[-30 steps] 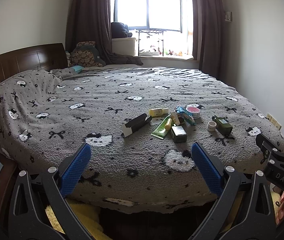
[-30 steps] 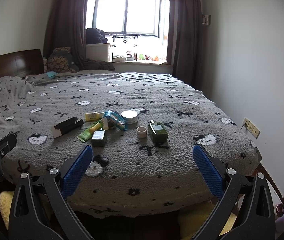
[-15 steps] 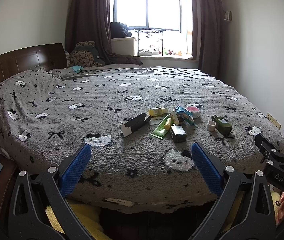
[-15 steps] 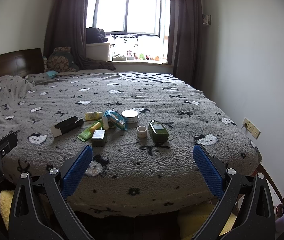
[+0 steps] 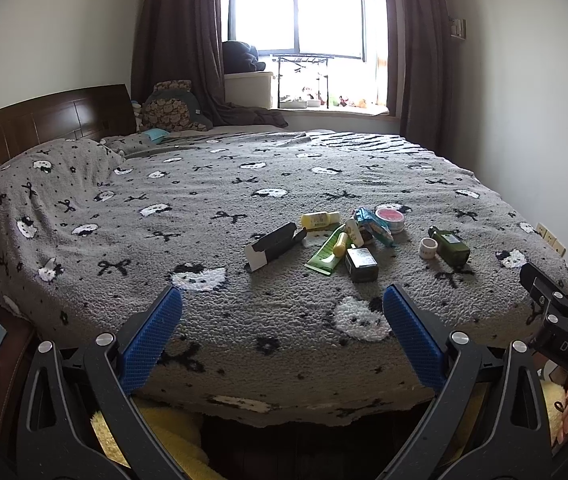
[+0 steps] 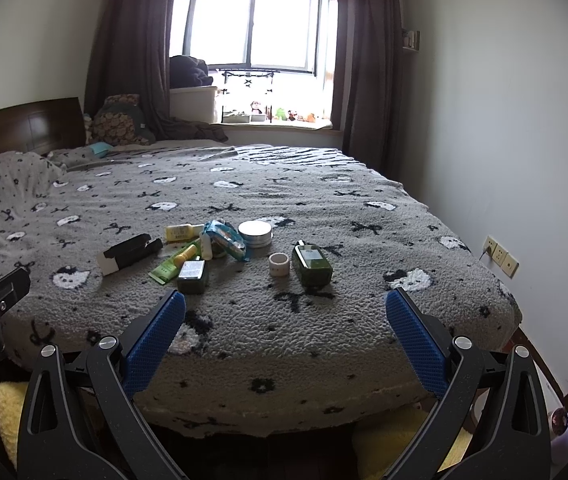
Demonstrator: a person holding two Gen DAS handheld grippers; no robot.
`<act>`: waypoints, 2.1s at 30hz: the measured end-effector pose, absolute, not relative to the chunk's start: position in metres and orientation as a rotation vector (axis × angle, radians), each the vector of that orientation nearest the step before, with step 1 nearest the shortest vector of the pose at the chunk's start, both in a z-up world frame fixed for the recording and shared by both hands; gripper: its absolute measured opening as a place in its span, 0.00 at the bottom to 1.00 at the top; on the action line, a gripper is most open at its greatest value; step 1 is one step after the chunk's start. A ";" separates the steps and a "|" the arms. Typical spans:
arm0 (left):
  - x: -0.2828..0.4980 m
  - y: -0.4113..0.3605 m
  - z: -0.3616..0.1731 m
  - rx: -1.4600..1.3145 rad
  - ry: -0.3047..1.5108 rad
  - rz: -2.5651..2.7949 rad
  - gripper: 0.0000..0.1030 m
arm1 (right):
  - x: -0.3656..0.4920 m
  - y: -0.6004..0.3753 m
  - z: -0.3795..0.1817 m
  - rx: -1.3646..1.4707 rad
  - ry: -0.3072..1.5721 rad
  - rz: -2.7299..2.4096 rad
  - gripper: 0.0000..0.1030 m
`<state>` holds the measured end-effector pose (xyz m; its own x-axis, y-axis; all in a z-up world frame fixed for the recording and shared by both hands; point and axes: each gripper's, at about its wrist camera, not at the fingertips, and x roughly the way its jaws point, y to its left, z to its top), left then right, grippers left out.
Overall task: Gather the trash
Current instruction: 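Grasp the green Chinese-label bottle with the left tool while the right tool grasps the green Origins bottle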
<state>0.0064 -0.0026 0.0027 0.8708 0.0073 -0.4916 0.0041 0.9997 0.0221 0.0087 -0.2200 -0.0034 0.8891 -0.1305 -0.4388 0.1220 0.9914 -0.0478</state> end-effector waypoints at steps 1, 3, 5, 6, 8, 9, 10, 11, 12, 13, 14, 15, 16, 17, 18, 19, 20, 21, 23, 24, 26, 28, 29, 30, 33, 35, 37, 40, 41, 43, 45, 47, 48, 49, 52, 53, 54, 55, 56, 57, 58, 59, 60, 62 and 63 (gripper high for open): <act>0.008 -0.002 0.001 0.024 0.518 0.002 0.92 | 0.010 -0.221 -0.005 -0.023 0.452 -0.134 0.97; 0.012 -0.002 -0.005 0.034 0.531 0.002 0.92 | 0.012 -0.224 -0.008 -0.025 0.449 -0.132 0.97; 0.017 -0.002 -0.011 0.043 0.541 -0.004 0.92 | 0.016 -0.230 -0.012 -0.019 0.446 -0.127 0.97; 0.019 -0.001 -0.014 0.044 0.544 -0.011 0.92 | 0.019 -0.233 -0.015 -0.021 0.449 -0.133 0.97; 0.025 0.001 -0.021 0.040 0.554 -0.028 0.92 | 0.024 -0.239 -0.021 -0.031 0.456 -0.149 0.97; 0.027 0.001 -0.025 0.035 0.560 -0.030 0.92 | 0.027 -0.242 -0.025 -0.036 0.459 -0.149 0.97; 0.030 0.003 -0.029 0.023 0.566 -0.030 0.92 | 0.029 -0.245 -0.028 -0.035 0.469 -0.148 0.97; 0.034 0.006 -0.034 0.005 0.573 -0.029 0.92 | 0.034 -0.250 -0.034 -0.021 0.495 -0.152 0.97; 0.038 0.007 -0.040 -0.007 0.588 -0.029 0.92 | 0.039 -0.256 -0.039 0.007 0.523 -0.152 0.97; 0.043 0.007 -0.046 -0.012 0.604 -0.037 0.92 | 0.042 -0.262 -0.045 0.035 0.545 -0.145 0.97; 0.048 0.006 -0.052 -0.014 0.617 -0.048 0.92 | 0.046 -0.268 -0.051 0.056 0.567 -0.140 0.97; 0.053 0.006 -0.058 -0.018 0.632 -0.055 0.91 | 0.050 -0.271 -0.056 0.063 0.581 -0.142 0.97; 0.058 0.005 -0.065 -0.021 0.648 -0.063 0.91 | 0.055 -0.275 -0.062 0.064 0.593 -0.153 0.97; 0.063 0.004 -0.070 -0.022 0.662 -0.073 0.90 | 0.060 -0.278 -0.068 0.064 0.608 -0.167 0.97; 0.068 0.001 -0.075 -0.023 0.674 -0.087 0.90 | 0.066 -0.282 -0.074 0.070 0.620 -0.172 0.97; 0.072 -0.001 -0.080 -0.026 0.685 -0.101 0.90 | 0.072 -0.287 -0.080 0.079 0.635 -0.176 0.97; 0.076 -0.003 -0.084 -0.034 0.697 -0.114 0.90 | 0.079 -0.290 -0.085 0.088 0.652 -0.175 0.97; 0.081 -0.005 -0.088 -0.046 0.709 -0.132 0.90 | 0.087 -0.294 -0.091 0.097 0.669 -0.172 0.97; 0.092 -0.012 -0.095 -0.079 0.727 -0.179 0.90 | 0.103 -0.300 -0.102 0.099 0.699 -0.174 0.97; 0.098 -0.016 -0.097 -0.095 0.733 -0.192 0.91 | 0.111 -0.302 -0.106 0.093 0.708 -0.175 0.97; 0.110 -0.027 -0.102 -0.101 0.733 -0.188 0.91 | 0.124 -0.306 -0.112 0.095 0.715 -0.166 0.97; 0.122 -0.041 -0.104 -0.078 0.726 -0.183 0.91 | 0.136 -0.309 -0.114 0.099 0.712 -0.148 0.97; 0.127 -0.048 -0.105 -0.068 0.724 -0.192 0.91 | 0.141 -0.310 -0.114 0.103 0.703 -0.138 0.97; 0.133 -0.054 -0.106 -0.060 0.725 -0.199 0.91 | 0.148 -0.310 -0.113 0.104 0.700 -0.127 0.97; 0.151 -0.068 -0.108 -0.059 0.733 -0.223 0.90 | 0.171 -0.311 -0.114 0.092 0.710 -0.101 0.94; 0.162 -0.077 -0.111 -0.046 0.739 -0.226 0.85 | 0.185 -0.313 -0.115 0.075 0.719 -0.112 0.89; 0.174 -0.085 -0.115 -0.022 0.749 -0.232 0.80 | 0.195 -0.313 -0.115 0.056 0.717 -0.118 0.87; 0.192 -0.093 -0.122 -0.023 0.774 -0.248 0.74 | 0.211 -0.315 -0.118 0.045 0.737 -0.102 0.82; 0.199 -0.095 -0.125 -0.023 0.789 -0.242 0.73 | 0.216 -0.315 -0.119 0.045 0.744 -0.102 0.79; 0.212 -0.099 -0.130 -0.021 0.818 -0.231 0.67 | 0.227 -0.315 -0.121 0.047 0.763 -0.109 0.76; 0.223 -0.100 -0.134 -0.022 0.849 -0.220 0.60 | 0.236 -0.316 -0.123 0.058 0.779 -0.101 0.73; 0.232 -0.099 -0.138 -0.040 0.872 -0.219 0.55 | 0.244 -0.315 -0.125 0.069 0.793 -0.094 0.71; 0.235 -0.098 -0.139 -0.044 0.878 -0.216 0.53 | 0.248 -0.314 -0.125 0.070 0.798 -0.095 0.71; 0.239 -0.099 -0.140 -0.042 0.885 -0.214 0.53 | 0.253 -0.313 -0.126 0.067 0.806 -0.099 0.71; 0.248 -0.103 -0.142 -0.021 0.900 -0.216 0.50 | 0.265 -0.309 -0.132 0.047 0.839 -0.106 0.70; 0.250 -0.104 -0.143 -0.013 0.906 -0.212 0.46 | 0.268 -0.309 -0.134 0.045 0.848 -0.106 0.68; 0.253 -0.104 -0.143 -0.010 0.912 -0.209 0.44 | 0.271 -0.309 -0.137 0.045 0.856 -0.103 0.64; 0.255 -0.104 -0.143 -0.006 0.919 -0.207 0.41 | 0.272 -0.308 -0.138 0.045 0.861 -0.099 0.62; 0.256 -0.104 -0.143 -0.004 0.924 -0.209 0.41 | 0.273 -0.308 -0.139 0.046 0.860 -0.094 0.55; 0.257 -0.104 -0.143 -0.003 0.928 -0.211 0.41 | 0.273 -0.307 -0.138 0.050 0.857 -0.084 0.50; 0.257 -0.104 -0.143 -0.001 0.931 -0.213 0.40 | 0.272 -0.307 -0.137 0.048 0.853 -0.085 0.50; 0.257 -0.103 -0.142 0.001 0.932 -0.215 0.40 | 0.271 -0.306 -0.137 0.045 0.851 -0.082 0.50; 0.257 -0.103 -0.142 0.001 0.932 -0.216 0.40 | 0.270 -0.306 -0.137 0.045 0.849 -0.077 0.50; 0.255 -0.101 -0.141 0.004 0.929 -0.219 0.39 | 0.266 -0.307 -0.136 0.039 0.849 -0.076 0.50; 0.254 -0.100 -0.140 0.005 0.928 -0.221 0.39 | 0.264 -0.307 -0.135 0.035 0.846 -0.082 0.50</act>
<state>0.2541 -0.1003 -0.1401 0.5785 -0.1867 -0.7940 0.1912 0.9774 -0.0905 0.2640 -0.3073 -0.1348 0.6601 -0.0582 -0.7489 0.0861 0.9963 -0.0016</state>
